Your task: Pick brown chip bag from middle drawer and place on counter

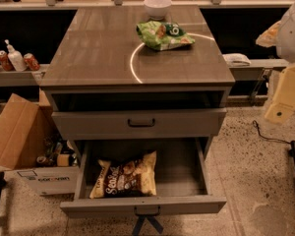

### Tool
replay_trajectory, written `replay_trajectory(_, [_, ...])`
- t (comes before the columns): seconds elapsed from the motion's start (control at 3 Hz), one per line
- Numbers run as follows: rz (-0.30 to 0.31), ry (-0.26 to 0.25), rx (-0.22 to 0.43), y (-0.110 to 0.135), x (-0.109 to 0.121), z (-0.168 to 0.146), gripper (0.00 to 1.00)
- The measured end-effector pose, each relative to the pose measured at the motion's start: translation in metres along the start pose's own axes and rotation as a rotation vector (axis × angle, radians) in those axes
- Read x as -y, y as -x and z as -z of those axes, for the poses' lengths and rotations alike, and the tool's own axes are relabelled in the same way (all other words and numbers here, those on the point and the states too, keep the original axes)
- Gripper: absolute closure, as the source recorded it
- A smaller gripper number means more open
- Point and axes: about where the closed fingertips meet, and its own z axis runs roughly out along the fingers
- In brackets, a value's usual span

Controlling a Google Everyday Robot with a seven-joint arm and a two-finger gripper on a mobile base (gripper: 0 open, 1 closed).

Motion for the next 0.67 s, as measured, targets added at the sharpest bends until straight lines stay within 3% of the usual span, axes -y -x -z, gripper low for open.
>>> replay_trajectory(0.33, [0.0, 0.0, 0.0, 0.0, 0.0, 0.0, 0.0])
replay_trajectory(0.67, [0.043, 0.013, 0.023, 0.006, -0.006, -0.03, 0.0])
